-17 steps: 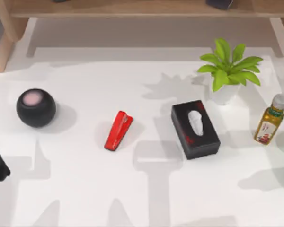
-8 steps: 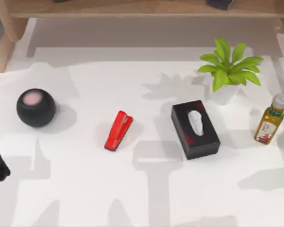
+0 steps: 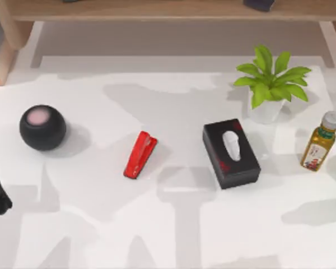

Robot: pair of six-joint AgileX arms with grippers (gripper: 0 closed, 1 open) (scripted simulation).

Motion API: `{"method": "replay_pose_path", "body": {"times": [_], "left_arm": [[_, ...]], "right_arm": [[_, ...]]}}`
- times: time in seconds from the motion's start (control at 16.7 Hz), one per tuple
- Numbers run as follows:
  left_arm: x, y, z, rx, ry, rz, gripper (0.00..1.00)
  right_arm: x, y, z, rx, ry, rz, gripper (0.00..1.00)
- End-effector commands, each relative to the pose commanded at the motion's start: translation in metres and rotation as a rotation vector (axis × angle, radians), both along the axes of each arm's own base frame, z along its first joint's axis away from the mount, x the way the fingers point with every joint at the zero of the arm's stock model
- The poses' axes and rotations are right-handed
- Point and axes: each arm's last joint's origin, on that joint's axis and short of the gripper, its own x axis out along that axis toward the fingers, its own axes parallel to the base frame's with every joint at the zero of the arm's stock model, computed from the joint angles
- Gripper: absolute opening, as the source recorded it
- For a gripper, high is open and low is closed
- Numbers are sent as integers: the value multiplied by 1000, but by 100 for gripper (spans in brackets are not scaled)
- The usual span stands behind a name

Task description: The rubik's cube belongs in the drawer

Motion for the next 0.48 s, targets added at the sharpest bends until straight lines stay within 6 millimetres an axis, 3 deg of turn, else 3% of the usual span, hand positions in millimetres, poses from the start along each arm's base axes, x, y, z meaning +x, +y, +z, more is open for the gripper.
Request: {"method": "replay_pose_path", "body": {"times": [0.24, 0.48], "left_arm": [[0, 0, 0, 0, 0, 0, 100], [0, 0, 0, 0, 0, 0, 100]], "right_arm": [[39, -43, -91, 129, 389, 65, 0], [70, -62, -190, 290, 685, 184, 0]]}}
